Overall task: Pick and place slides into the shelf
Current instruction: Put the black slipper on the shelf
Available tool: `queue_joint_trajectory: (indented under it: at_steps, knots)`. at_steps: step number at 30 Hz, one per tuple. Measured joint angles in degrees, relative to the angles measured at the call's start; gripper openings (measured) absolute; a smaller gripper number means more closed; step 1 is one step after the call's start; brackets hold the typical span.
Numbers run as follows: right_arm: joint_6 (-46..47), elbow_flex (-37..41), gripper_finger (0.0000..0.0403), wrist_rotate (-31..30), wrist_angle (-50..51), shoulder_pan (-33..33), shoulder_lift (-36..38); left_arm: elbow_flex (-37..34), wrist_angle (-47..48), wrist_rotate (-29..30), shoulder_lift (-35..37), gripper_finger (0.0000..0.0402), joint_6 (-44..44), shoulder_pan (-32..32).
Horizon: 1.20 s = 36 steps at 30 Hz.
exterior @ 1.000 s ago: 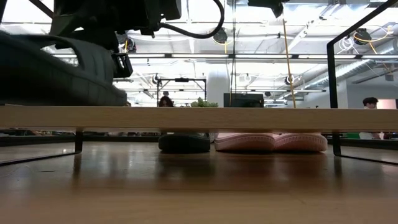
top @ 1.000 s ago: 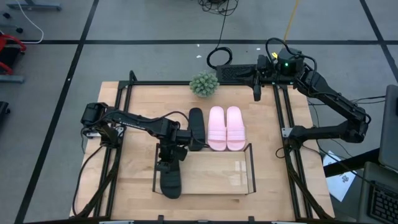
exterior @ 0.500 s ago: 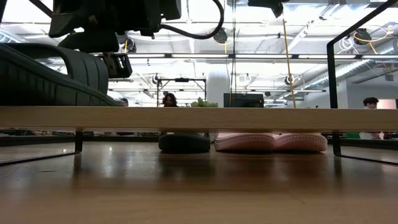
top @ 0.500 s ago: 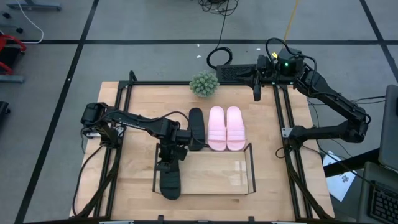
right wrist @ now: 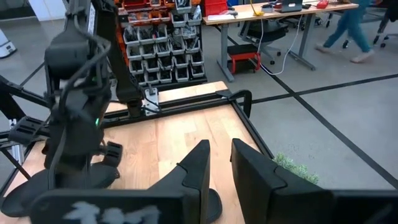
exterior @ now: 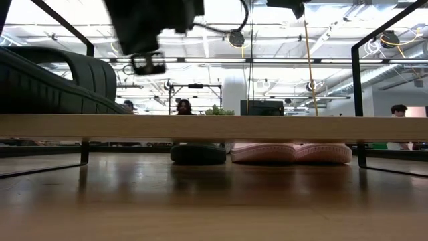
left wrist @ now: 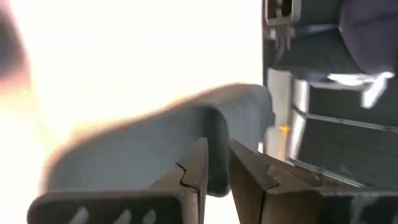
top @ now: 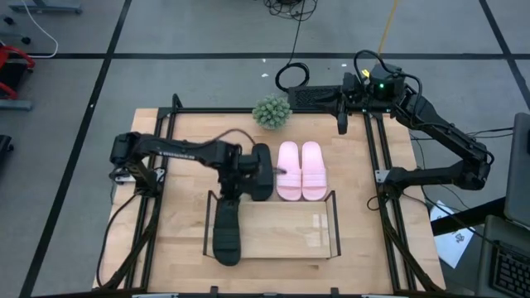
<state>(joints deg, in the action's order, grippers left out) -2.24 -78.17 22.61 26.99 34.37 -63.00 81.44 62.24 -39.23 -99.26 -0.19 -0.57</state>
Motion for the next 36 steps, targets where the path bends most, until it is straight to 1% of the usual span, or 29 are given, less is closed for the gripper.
queue_joint_trajectory:
  at_steps: [3,7,10,12,14,17,21,24,28,32,34,36]
  knots:
    - [0.04,0.00,0.0057,-0.01,-1.71,-0.83,-0.01,5.76,3.56,6.00,0.00,0.0058,3.81,-2.89]
    - [0.04,0.00,0.0057,0.07,-6.64,-3.09,-0.02,12.09,5.67,17.52,0.00,0.0058,5.73,-7.62]
    - [0.85,0.00,0.0057,-0.04,-9.81,-4.05,-0.02,14.51,4.92,21.32,0.02,0.0058,6.40,-11.60]
    - [1.32,0.00,0.0057,-0.82,-10.13,-4.13,-0.02,14.60,4.94,21.91,0.02,0.0058,7.07,-14.46]
    - [0.99,0.00,0.0057,-2.84,-9.33,-4.06,-0.02,13.84,5.00,21.87,0.02,0.0058,6.95,-17.09]
    - [-2.04,0.00,0.0057,-6.03,-7.38,-3.45,0.02,12.64,5.02,21.87,0.02,0.0058,7.15,-20.26]
    - [-5.36,0.00,0.0057,-6.20,-6.91,-1.44,-0.28,11.57,3.57,20.56,0.01,0.0058,6.91,-22.55]
    - [-7.92,0.00,0.0057,-6.10,-6.46,0.61,-0.66,11.55,2.07,16.91,0.03,0.0058,6.10,-22.90]
    - [-11.70,0.00,0.0057,-6.03,-5.71,3.98,-0.66,11.55,-3.63,11.33,-1.09,0.0058,5.75,-20.97]
    - [-14.73,0.00,0.0057,-5.91,-4.09,6.17,-0.66,11.55,-7.63,6.57,-5.16,0.0058,4.72,-19.62]
    - [-15.84,0.00,0.0057,-5.83,-3.54,6.99,-0.66,11.55,-7.32,4.42,-7.83,0.0058,4.04,-19.93]
    - [-17.23,0.00,0.0057,-5.84,-2.85,7.56,-0.66,11.53,-7.04,0.87,-10.33,0.0058,1.78,-20.70]
